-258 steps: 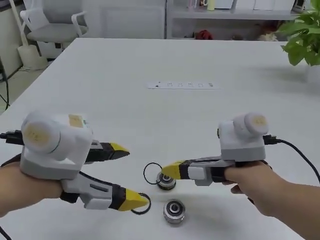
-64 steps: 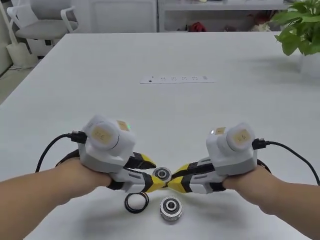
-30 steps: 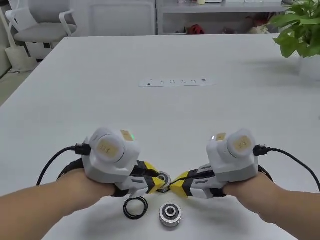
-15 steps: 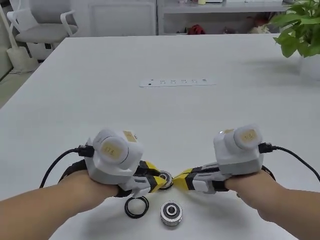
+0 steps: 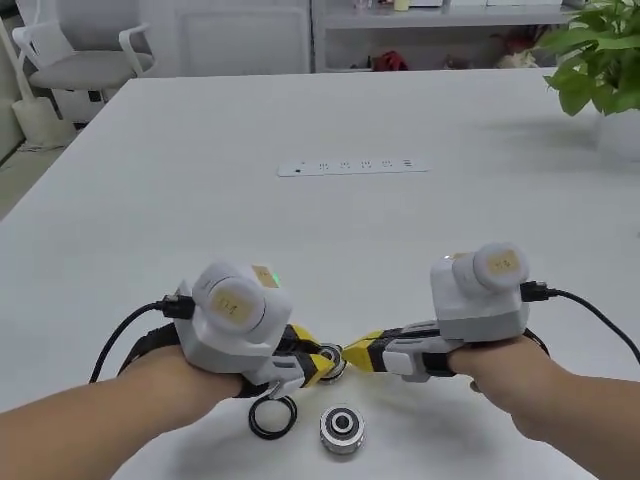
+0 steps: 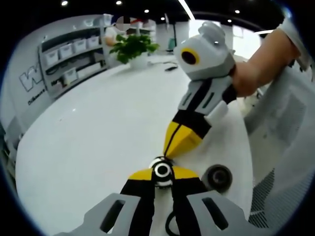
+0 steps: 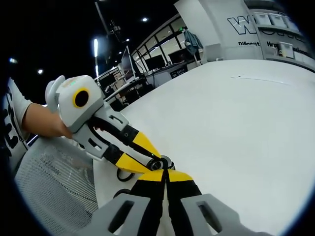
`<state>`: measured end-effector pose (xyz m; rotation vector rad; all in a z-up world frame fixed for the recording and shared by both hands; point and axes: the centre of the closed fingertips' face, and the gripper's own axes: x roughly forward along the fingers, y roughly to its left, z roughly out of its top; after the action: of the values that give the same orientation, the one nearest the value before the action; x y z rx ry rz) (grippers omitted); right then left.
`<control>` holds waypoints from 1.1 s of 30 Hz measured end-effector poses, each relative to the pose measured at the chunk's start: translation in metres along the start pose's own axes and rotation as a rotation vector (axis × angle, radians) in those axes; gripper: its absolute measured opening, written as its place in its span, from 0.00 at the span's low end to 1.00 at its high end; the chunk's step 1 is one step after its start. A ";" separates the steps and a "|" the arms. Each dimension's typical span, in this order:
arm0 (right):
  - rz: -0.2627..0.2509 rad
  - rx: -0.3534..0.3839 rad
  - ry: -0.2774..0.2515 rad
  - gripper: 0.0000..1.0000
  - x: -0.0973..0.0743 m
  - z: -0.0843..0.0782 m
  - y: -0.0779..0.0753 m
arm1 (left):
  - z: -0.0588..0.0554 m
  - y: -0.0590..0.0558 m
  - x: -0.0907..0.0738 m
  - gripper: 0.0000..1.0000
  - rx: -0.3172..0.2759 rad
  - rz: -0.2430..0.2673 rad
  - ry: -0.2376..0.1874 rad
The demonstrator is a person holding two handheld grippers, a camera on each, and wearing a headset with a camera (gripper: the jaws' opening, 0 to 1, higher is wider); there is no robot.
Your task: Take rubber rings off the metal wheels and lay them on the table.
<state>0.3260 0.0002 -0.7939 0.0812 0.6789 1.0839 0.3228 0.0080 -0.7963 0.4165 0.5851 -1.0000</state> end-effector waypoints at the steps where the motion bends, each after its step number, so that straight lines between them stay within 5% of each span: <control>1: 0.004 -0.003 0.001 0.00 0.001 0.001 0.001 | 0.000 0.000 0.000 0.12 0.002 0.002 0.001; 15: 0.033 0.004 -0.004 0.00 0.002 0.002 0.009 | 0.000 -0.001 0.000 0.12 0.002 0.004 0.003; 19: 0.091 0.008 -0.024 0.00 0.005 0.008 0.022 | 0.000 -0.001 0.000 0.12 0.001 0.006 0.002; 33: 0.037 0.006 -0.019 0.00 0.000 0.006 0.011 | 0.000 0.000 0.000 0.13 0.013 -0.003 -0.020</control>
<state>0.3209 0.0071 -0.7855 0.1091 0.6658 1.1159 0.3224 0.0082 -0.7961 0.4169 0.5613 -1.0099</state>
